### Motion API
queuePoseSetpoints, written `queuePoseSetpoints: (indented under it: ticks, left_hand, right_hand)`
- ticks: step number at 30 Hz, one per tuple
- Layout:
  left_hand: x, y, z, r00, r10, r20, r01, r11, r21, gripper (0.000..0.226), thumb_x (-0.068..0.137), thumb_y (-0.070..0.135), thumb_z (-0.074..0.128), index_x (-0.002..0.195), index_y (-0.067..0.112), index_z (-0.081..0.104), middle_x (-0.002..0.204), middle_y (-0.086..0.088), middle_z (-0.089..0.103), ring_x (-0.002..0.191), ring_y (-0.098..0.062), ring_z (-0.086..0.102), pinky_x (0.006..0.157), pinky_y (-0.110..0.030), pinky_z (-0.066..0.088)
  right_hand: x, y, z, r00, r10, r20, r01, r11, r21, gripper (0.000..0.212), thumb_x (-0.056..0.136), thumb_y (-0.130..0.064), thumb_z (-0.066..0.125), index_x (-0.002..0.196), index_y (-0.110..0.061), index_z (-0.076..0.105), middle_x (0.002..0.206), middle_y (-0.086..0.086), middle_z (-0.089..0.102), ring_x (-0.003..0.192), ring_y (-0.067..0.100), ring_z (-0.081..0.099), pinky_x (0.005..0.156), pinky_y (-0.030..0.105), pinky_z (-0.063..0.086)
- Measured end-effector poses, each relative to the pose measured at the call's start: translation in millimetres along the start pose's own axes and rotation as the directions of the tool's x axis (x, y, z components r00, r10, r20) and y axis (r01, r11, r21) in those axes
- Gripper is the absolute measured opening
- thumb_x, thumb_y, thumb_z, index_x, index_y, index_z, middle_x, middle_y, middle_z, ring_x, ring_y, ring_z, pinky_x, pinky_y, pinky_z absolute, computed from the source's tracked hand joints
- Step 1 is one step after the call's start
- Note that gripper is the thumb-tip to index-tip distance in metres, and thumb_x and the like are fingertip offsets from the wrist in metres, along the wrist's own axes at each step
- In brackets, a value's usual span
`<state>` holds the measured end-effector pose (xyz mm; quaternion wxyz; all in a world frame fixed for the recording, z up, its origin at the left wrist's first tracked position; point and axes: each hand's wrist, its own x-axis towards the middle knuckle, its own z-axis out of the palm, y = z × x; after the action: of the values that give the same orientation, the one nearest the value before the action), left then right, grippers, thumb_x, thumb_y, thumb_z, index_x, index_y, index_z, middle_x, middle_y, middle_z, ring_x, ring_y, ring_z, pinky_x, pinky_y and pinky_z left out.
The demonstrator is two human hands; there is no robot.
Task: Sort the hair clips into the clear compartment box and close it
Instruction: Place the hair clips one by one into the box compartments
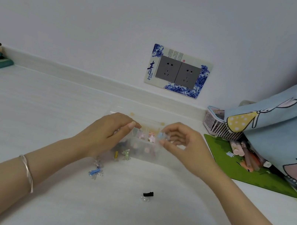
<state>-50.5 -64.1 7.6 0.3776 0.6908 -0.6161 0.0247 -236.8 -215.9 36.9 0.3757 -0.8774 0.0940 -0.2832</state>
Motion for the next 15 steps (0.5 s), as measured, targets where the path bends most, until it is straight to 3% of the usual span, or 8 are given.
queuePoseSetpoints:
  ticks: [4,7,11,13,15]
  left_hand:
    - [0.3,-3.1,-0.6,1.0,0.006,-0.013,-0.006,1.0,-0.003,0.043,0.095,0.046,0.024,0.113,0.033,0.062,0.114,0.022,0.062,0.11,0.011,0.046,0.089,-0.003,0.03]
    - [0.7,-4.7,-1.2,1.0,0.012,-0.019,-0.012,1.0,-0.006,0.042,0.096,0.045,0.025,0.113,0.033,0.062,0.113,0.022,0.062,0.11,0.012,0.046,0.09,-0.003,0.03]
    - [0.6,-5.6,-2.4,1.0,0.013,-0.016,-0.014,1.0,-0.013,0.04,0.098,0.042,0.027,0.114,0.031,0.061,0.113,0.021,0.062,0.11,0.01,0.046,0.091,-0.004,0.03]
    - [0.7,-5.6,-2.9,1.0,0.014,-0.02,-0.015,1.0,-0.014,0.041,0.097,0.043,0.026,0.114,0.031,0.062,0.112,0.021,0.062,0.109,0.011,0.046,0.09,-0.004,0.031]
    - [0.9,-5.5,-3.3,1.0,0.017,-0.026,-0.018,1.0,-0.016,0.042,0.096,0.043,0.026,0.114,0.031,0.062,0.111,0.021,0.062,0.108,0.011,0.046,0.089,-0.004,0.031]
  right_hand:
    - [30.0,10.6,7.4,0.99,0.022,-0.141,-0.031,0.998,-0.058,0.015,0.081,-0.012,0.072,0.092,-0.021,0.068,0.089,-0.003,0.07,0.079,0.008,0.064,0.071,0.017,0.051]
    - [40.9,20.2,12.7,0.98,0.011,-0.201,-0.036,0.992,-0.125,0.016,0.081,-0.016,0.071,0.093,-0.027,0.069,0.091,-0.01,0.071,0.081,0.005,0.065,0.076,0.022,0.051]
    - [42.3,30.1,12.3,0.993,0.092,-0.078,-0.11,0.956,-0.272,0.018,0.08,-0.033,0.071,0.098,-0.033,0.071,0.098,-0.022,0.069,0.098,-0.005,0.06,0.089,0.014,0.042]
    - [36.6,30.1,10.6,0.994,0.108,-0.02,-0.109,0.949,-0.297,0.015,0.08,-0.043,0.067,0.092,-0.035,0.073,0.091,-0.029,0.067,0.098,-0.013,0.056,0.086,0.004,0.035]
    - [30.9,28.3,9.1,0.997,0.069,0.022,-0.059,0.949,-0.309,0.026,0.086,-0.05,0.055,0.089,-0.033,0.074,0.091,-0.023,0.071,0.095,-0.01,0.058,0.086,0.004,0.033]
